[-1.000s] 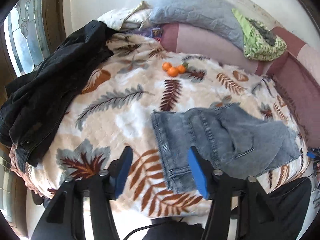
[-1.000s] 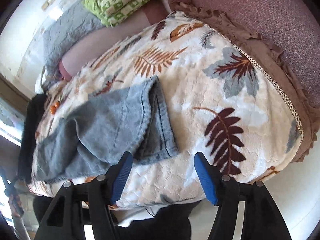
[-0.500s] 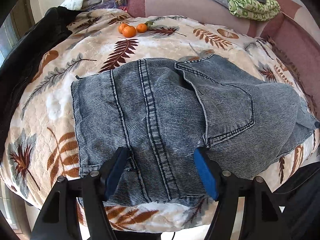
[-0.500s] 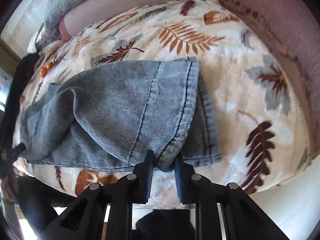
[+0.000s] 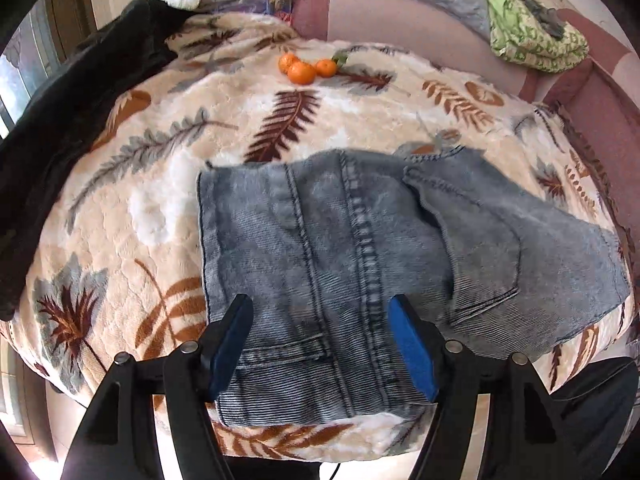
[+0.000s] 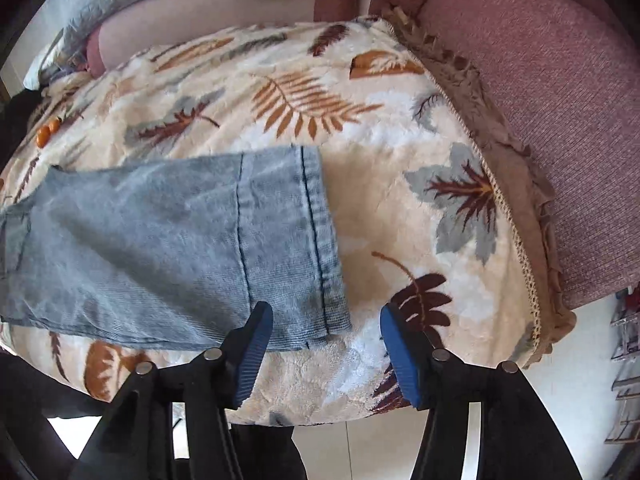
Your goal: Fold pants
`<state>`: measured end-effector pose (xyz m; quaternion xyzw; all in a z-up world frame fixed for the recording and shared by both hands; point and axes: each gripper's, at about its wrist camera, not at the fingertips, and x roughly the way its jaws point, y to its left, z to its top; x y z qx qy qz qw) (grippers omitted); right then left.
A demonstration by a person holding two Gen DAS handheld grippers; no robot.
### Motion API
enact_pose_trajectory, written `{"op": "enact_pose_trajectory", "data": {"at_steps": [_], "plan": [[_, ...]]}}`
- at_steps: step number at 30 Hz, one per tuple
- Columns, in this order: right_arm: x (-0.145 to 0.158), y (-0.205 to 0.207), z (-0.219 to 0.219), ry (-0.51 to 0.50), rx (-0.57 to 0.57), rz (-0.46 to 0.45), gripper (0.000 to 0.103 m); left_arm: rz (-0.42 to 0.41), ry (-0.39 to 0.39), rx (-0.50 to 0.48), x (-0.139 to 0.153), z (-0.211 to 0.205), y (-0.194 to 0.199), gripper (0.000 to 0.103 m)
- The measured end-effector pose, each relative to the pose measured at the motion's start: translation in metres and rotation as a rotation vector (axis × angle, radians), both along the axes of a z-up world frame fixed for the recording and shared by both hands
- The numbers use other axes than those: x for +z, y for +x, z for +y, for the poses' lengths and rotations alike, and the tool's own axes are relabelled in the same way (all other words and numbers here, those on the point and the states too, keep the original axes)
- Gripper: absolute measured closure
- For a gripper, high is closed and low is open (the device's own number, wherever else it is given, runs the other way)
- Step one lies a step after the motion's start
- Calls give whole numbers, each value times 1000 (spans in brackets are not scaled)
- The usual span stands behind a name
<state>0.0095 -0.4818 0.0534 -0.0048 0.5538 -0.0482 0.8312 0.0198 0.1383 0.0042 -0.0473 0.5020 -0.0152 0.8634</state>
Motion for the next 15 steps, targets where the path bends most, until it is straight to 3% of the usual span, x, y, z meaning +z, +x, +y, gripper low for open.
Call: {"op": "enact_pose_trajectory", "data": {"at_steps": [3, 6, 7, 9, 10, 11, 12, 13, 15], "plan": [[21, 3, 2, 189, -5, -56, 34, -74, -53, -71, 24, -25, -6, 32], [3, 11, 28, 369, 37, -18, 34, -84, -10, -152, 25, -54, -4, 32], [-11, 15, 35, 392, 40, -1, 34, -61, 38, -160, 16, -61, -1, 31], [-41, 13, 39, 386, 26, 70, 34, 67, 164, -144, -19, -60, 11, 29], [-62, 13, 33, 350, -5, 131, 35, 118, 156, -140, -36, -50, 14, 22], [-78, 11, 22, 373, -34, 153, 36, 102, 70, -133, -39, -36, 14, 22], [-79, 8, 13, 421, -48, 109, 41, 116, 35, -125, -36, -26, 14, 23], [-74, 5, 8, 447, -74, 107, 43, 118, 63, -103, -31, -22, 13, 24], [-59, 5, 14, 409, -77, 118, 40, 90, 243, -18, -22, -19, 12, 24]]}}
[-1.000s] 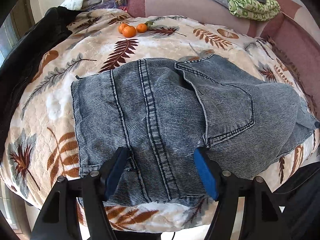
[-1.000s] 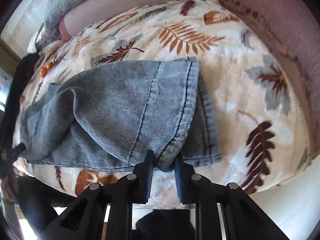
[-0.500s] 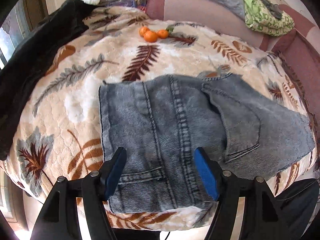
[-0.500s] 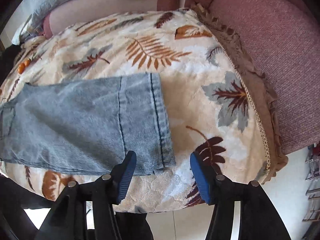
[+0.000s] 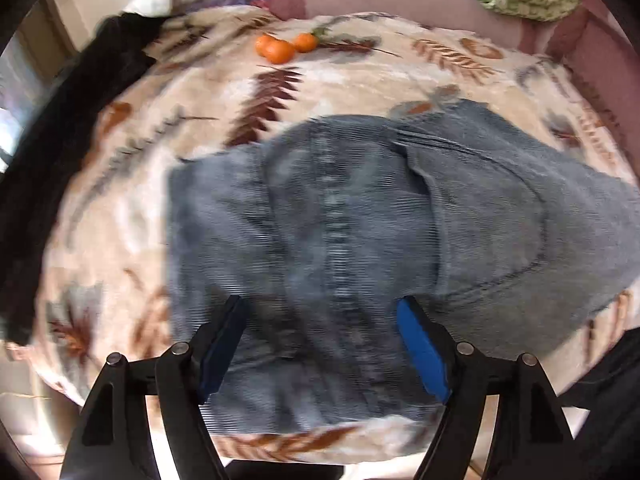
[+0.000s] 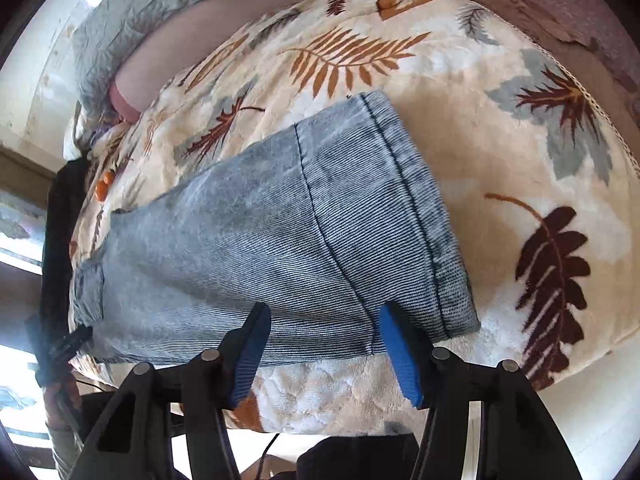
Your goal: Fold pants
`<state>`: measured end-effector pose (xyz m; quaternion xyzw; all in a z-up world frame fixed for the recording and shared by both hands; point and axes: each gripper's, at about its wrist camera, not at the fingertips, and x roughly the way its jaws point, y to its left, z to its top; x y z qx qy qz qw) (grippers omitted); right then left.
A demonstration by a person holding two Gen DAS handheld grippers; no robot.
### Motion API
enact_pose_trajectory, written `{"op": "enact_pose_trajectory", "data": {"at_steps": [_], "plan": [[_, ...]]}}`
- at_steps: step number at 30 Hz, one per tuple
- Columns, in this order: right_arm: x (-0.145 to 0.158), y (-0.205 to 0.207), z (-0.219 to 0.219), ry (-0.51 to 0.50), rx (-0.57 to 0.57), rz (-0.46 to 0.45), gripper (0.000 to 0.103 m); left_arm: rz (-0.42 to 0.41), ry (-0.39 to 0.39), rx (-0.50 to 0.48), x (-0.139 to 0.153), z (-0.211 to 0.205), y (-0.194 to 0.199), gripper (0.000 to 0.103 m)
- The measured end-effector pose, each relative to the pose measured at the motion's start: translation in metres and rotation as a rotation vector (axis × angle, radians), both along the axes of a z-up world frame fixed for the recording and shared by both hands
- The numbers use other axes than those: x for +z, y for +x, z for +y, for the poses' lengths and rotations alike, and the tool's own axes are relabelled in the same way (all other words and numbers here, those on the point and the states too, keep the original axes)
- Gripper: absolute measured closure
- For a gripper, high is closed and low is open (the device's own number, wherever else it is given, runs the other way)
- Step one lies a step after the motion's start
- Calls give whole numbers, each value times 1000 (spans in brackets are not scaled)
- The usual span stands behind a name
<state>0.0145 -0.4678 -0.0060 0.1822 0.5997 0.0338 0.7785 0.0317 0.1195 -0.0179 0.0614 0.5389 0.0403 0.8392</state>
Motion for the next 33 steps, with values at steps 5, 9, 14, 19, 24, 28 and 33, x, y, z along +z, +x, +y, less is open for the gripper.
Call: {"op": "enact_pose_trajectory", "data": {"at_steps": [5, 9, 14, 19, 24, 28, 33], "plan": [[42, 22, 10, -71, 33, -127, 40, -63, -148, -7, 23, -5, -8, 24], [47, 67, -10, -222, -76, -149, 39, -136, -236, -170, 39, -55, -12, 24], [7, 106, -35, -229, -112, -16, 47, -93, -237, -294, 17, -109, 4, 24], [16, 104, -2, -372, 40, -117, 90, -55, -126, -296, -17, -126, 5, 22], [-20, 106, -3, -555, 57, -45, 90, -70, -73, -302, -21, -139, 4, 18], [1, 86, -17, -471, -58, -135, 75, -80, -88, -301, -22, -131, 4, 18], [45, 41, 0, -290, -66, -232, 52, -90, -83, -304, -22, -133, 3, 17]]}}
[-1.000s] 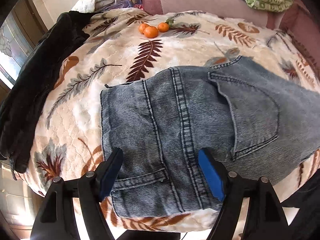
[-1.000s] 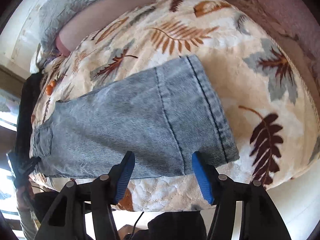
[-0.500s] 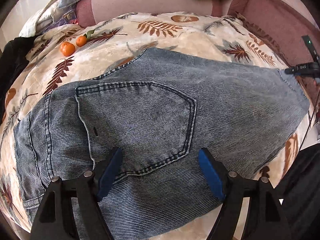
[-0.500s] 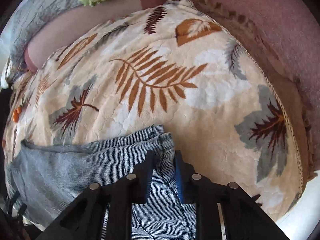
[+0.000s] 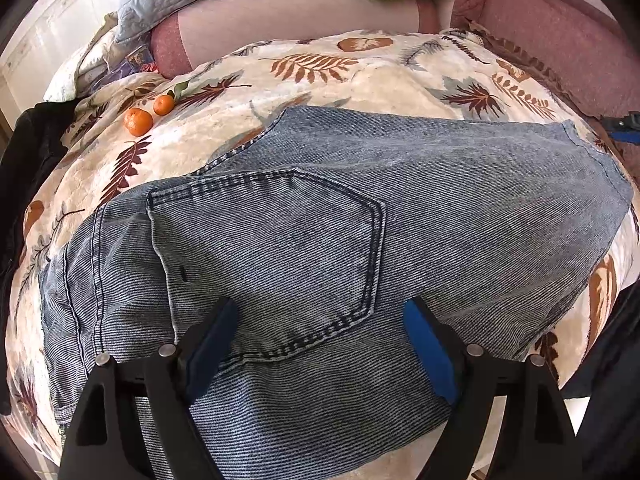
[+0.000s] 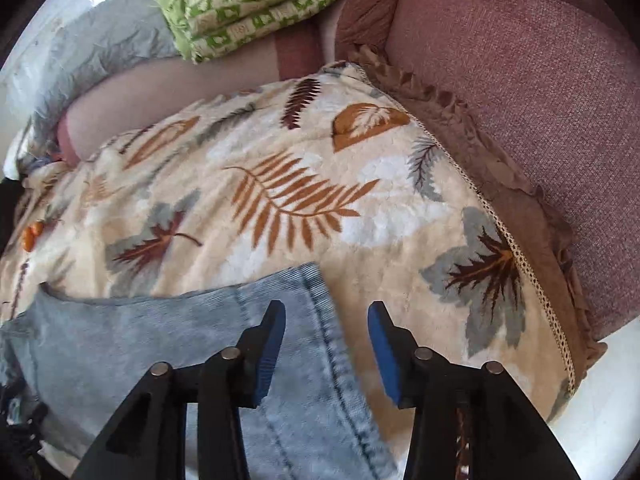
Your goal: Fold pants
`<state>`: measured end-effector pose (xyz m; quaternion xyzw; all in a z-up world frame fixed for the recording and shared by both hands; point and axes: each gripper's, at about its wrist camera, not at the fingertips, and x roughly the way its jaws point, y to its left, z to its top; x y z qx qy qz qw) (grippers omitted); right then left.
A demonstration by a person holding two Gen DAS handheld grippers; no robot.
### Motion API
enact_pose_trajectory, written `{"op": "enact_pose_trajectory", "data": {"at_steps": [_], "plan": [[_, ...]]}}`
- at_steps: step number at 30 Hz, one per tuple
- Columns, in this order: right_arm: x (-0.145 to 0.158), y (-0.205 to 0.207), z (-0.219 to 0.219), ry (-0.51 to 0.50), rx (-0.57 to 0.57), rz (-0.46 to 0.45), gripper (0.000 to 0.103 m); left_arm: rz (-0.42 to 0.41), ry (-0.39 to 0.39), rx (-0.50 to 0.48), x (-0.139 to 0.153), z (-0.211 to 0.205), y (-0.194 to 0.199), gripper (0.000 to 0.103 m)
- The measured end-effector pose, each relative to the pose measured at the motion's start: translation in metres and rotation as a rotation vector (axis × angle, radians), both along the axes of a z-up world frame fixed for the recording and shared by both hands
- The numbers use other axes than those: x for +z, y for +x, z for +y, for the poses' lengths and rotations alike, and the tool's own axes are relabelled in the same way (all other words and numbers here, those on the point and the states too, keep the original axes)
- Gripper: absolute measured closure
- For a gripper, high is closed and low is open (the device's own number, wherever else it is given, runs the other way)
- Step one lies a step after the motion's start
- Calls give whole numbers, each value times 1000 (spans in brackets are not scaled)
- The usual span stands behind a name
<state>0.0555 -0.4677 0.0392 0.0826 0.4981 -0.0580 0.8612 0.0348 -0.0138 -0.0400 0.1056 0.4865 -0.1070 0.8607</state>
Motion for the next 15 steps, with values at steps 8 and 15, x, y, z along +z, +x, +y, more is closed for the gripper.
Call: {"op": "enact_pose_trajectory", "data": {"at_steps": [8, 15], "plan": [[-59, -39, 24, 83, 100, 230, 31, -22, -8, -1, -1, 1, -4, 17], [-3, -38, 82, 64, 147, 68, 31, -72, -23, -20, -2, 4, -10, 17]]}}
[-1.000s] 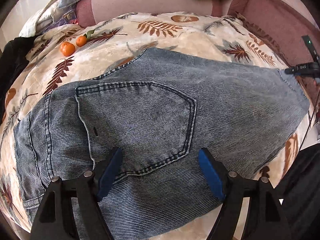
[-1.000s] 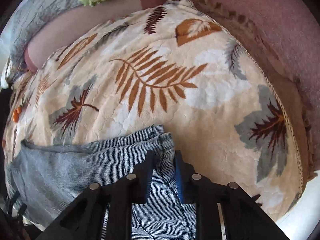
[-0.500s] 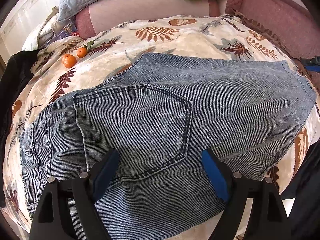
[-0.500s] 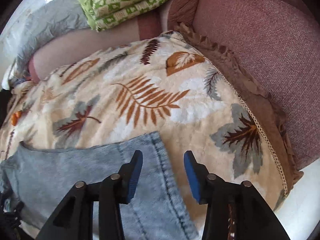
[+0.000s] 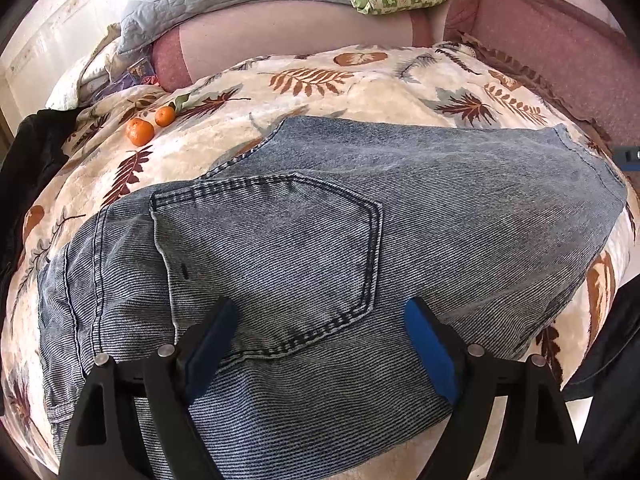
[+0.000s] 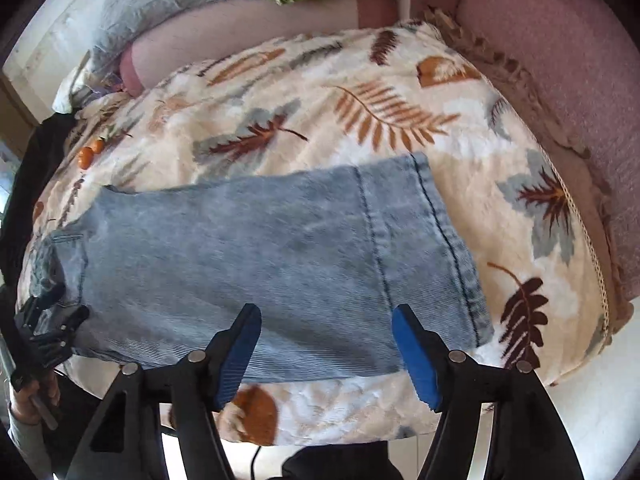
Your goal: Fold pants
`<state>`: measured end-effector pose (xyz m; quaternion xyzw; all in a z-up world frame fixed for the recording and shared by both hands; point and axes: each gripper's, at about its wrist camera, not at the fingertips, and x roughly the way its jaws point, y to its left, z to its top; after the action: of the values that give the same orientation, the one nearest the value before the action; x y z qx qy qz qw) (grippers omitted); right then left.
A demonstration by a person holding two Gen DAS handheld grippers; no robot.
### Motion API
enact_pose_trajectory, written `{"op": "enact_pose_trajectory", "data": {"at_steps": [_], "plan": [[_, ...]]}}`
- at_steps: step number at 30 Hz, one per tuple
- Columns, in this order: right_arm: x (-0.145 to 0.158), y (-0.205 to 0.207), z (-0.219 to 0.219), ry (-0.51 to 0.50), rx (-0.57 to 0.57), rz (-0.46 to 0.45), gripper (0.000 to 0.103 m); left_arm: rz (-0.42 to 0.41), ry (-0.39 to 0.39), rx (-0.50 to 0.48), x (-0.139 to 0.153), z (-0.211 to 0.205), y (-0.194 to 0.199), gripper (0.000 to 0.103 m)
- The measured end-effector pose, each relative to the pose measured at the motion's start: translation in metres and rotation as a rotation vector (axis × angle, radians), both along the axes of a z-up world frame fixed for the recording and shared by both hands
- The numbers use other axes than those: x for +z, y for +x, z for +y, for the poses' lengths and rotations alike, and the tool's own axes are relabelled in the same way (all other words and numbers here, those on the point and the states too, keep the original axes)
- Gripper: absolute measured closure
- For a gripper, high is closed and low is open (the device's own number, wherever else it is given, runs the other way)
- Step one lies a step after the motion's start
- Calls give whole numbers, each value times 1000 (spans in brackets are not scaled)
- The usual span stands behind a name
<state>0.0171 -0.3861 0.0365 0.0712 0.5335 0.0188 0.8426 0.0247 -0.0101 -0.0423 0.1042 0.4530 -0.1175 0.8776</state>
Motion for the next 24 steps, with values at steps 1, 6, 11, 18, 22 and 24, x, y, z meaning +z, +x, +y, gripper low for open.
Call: {"op": "enact_pose_trajectory", "data": {"at_steps": [1, 6, 11, 18, 22, 24], "plan": [[4, -1, 7, 43, -10, -35, 31, -3, 5, 0, 0, -1, 0, 16], [-27, 13, 55, 126, -2, -66, 20, -19, -14, -1, -1, 0, 0, 14], [-73, 12, 96, -72, 61, -16, 7, -16, -23, -2, -2, 0, 1, 12], [-79, 2, 101, -106, 59, -68, 1, -26, -20, 8, -5, -5, 0, 6], [-80, 0, 100, -104, 45, -71, 1, -39, -14, 14, -6, -8, -1, 4], [-81, 0, 101, -111, 39, -76, 1, -44, -17, 17, -6, -8, -1, 3]]}}
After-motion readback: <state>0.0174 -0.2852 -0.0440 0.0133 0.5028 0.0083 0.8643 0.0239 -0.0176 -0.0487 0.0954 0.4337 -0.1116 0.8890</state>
